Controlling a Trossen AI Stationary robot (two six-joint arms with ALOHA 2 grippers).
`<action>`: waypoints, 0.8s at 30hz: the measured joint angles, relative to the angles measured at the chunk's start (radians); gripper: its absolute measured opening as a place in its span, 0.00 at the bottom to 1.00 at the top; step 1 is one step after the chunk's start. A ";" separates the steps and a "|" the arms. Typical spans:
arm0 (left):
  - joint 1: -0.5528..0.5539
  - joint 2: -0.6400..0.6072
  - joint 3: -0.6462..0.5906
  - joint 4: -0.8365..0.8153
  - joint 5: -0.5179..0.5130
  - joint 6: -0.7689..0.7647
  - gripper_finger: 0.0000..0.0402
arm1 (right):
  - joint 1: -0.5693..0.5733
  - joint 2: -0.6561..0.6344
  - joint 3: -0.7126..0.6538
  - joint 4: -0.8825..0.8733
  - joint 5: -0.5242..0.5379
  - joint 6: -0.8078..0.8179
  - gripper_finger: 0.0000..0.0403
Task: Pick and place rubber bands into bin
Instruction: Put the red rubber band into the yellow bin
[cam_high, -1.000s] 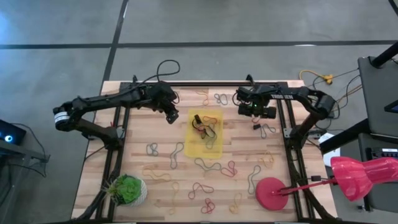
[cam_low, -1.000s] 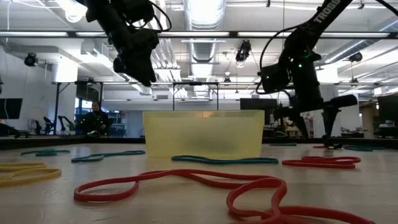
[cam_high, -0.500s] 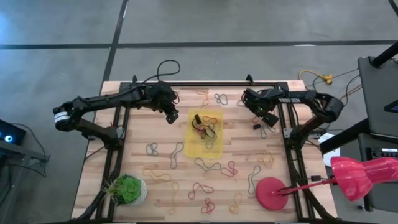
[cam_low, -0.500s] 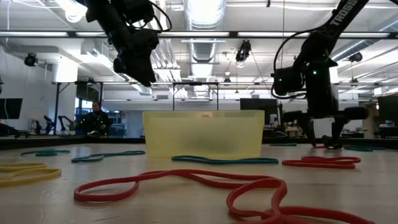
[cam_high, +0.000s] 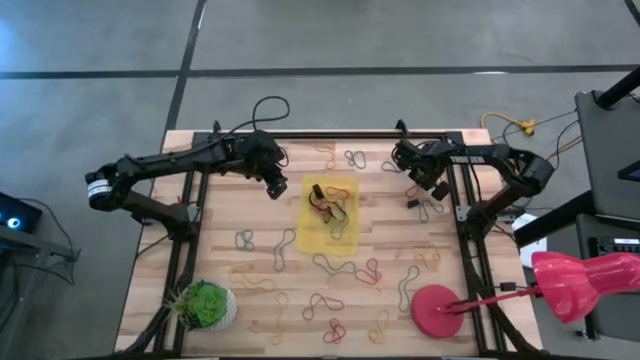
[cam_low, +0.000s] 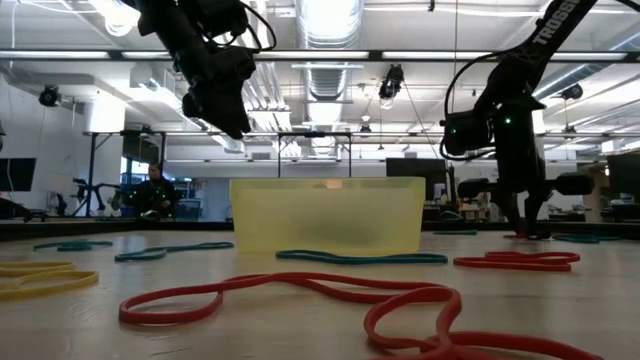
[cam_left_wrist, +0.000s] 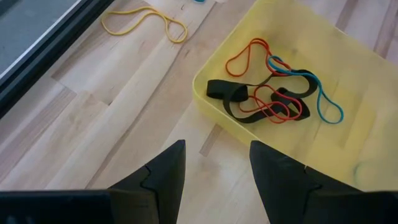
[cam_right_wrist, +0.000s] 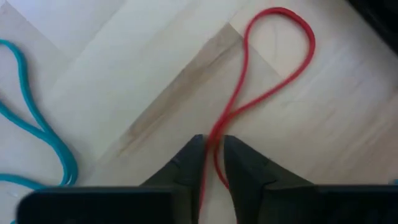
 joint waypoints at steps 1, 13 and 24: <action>0.000 0.000 0.000 0.000 0.000 0.000 0.41 | -0.004 0.000 0.000 0.003 0.000 -0.007 0.10; 0.000 0.000 -0.008 0.000 0.000 0.052 0.41 | -0.005 0.005 0.028 0.006 -0.004 -0.244 0.02; 0.000 0.000 -0.010 0.000 0.000 0.053 0.41 | 0.138 -0.028 0.164 0.007 0.047 -0.468 0.02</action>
